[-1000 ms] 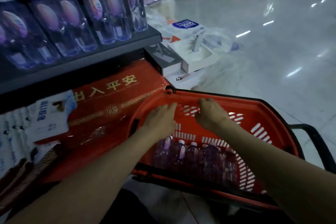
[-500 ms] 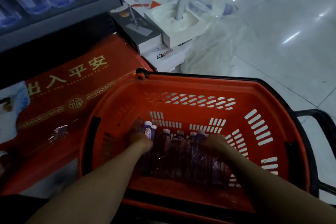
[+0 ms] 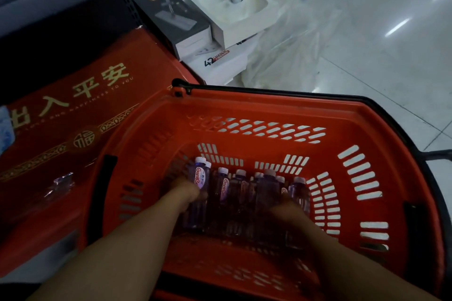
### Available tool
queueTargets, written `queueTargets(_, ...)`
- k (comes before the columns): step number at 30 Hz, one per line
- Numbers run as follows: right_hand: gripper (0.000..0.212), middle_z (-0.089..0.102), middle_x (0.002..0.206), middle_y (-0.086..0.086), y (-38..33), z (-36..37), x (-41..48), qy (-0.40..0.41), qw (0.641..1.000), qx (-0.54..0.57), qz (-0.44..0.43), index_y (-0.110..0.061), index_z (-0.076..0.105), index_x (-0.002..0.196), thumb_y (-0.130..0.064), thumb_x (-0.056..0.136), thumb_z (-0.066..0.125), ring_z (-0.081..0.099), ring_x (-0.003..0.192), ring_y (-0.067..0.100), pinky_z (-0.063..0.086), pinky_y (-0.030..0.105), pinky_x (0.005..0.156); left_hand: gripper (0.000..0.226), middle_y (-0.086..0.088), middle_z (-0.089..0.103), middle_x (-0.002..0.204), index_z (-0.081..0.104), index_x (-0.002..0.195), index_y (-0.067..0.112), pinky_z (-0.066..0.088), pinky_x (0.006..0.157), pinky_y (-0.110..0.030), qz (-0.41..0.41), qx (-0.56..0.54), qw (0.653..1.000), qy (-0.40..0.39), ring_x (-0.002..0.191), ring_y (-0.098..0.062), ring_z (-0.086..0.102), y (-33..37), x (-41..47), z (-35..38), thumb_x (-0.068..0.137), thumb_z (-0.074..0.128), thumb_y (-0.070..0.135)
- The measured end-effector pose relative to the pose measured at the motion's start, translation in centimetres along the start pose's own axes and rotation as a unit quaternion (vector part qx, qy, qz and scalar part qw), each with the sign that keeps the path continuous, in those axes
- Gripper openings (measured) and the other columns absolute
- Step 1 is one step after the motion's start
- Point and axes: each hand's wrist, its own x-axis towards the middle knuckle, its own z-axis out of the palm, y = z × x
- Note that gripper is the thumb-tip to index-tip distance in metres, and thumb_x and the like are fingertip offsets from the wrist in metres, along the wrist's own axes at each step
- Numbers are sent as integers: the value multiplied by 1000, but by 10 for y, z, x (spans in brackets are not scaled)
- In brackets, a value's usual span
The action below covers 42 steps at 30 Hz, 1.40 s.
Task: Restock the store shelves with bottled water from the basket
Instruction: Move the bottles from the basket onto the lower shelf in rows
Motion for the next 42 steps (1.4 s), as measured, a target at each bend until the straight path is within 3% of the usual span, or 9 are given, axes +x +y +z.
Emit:
queueTargets(3,30,69,109,7,-9,-5,-10,-51,985,162,-3,-19,61,118,-26,89,65,69,98,23,57,42,88,48,-12,72,93,63,121,4,56,79,-38,-22,-71,989,-129,94,-29,67,4,-10,11,76,79,0)
queueTargets(6,18,70,103,9,-26,-10,-23,-117,961,249,-14,-14,64,110,-13,93,60,70,93,23,58,33,72,58,-12,74,104,61,125,12,55,90,-50,2,-90,975,-204,102,-30,69,15,-18,16,72,81,1)
queueTargets(11,27,67,111,17,-43,-21,-30,-137,946,294,-12,-8,61,116,-3,91,53,66,102,31,56,44,87,55,-3,72,115,62,120,21,56,75,-42,29,-119,968,-220,112,-24,65,25,-50,-2,72,83,7)
queueTargets(13,19,62,99,13,-55,-27,-44,-154,939,306,-26,-6,59,102,-1,91,45,62,89,24,52,34,73,51,-2,73,113,62,119,22,54,72,-41,43,-135,966,-215,112,-23,65,23,-63,-13,73,82,8)
queueTargets(22,32,77,96,2,-149,-35,-115,-156,908,302,-244,-15,63,115,-12,84,72,75,87,19,61,38,78,52,-4,75,105,61,116,21,54,90,-49,183,-215,951,-128,101,-23,70,39,-147,-110,71,83,6)
queueTargets(26,36,71,110,25,-195,-32,-148,-102,871,363,-316,0,65,112,-9,79,76,71,96,35,58,48,85,53,-2,75,109,65,115,22,52,93,-49,264,-238,930,-93,106,-21,68,42,-195,-178,69,83,3)
queueTargets(33,36,71,116,17,-275,-25,-192,-135,846,301,-419,-5,64,121,-12,86,66,69,106,34,56,44,85,47,-2,74,107,66,112,18,46,67,-26,372,-315,873,12,85,-10,67,28,-244,-262,72,80,-2)
queueTargets(38,39,76,99,15,-342,4,-214,-101,838,236,-482,-4,69,109,-14,72,70,73,84,24,59,31,67,49,0,73,95,66,111,11,51,51,-15,409,-385,822,98,78,-8,67,7,-244,-308,70,79,-10)
queueTargets(42,35,75,102,16,-388,27,-213,-75,836,188,-509,-5,68,110,-17,77,72,72,94,30,57,44,86,50,5,71,92,66,109,13,54,67,-20,439,-402,776,208,80,-7,68,1,-232,-341,67,80,-12)
